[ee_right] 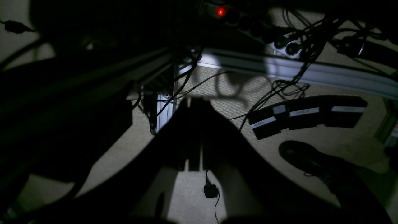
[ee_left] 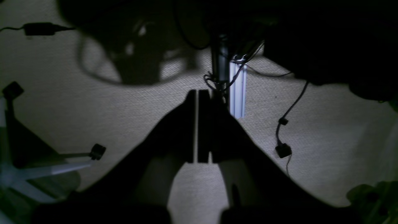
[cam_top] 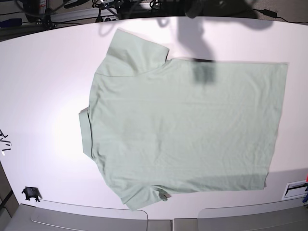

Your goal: Fold the T-shirt properly

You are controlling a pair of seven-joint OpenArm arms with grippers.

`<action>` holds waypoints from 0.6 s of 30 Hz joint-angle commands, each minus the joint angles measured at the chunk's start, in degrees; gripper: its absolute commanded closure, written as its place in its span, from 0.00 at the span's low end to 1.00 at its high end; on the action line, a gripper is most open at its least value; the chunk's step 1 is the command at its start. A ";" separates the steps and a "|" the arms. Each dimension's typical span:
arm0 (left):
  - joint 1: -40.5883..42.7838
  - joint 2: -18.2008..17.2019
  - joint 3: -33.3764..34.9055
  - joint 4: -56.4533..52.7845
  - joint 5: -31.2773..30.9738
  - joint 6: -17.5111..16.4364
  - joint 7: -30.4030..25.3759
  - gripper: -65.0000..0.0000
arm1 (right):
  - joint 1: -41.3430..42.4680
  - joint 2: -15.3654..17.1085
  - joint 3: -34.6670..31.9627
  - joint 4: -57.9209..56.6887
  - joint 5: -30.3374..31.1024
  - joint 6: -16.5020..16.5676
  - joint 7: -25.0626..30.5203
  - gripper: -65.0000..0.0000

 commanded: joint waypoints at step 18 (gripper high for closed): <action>21.46 -8.09 -0.02 25.97 -0.15 6.43 -0.24 1.00 | -28.65 14.32 2.60 33.79 -0.07 0.55 0.63 1.00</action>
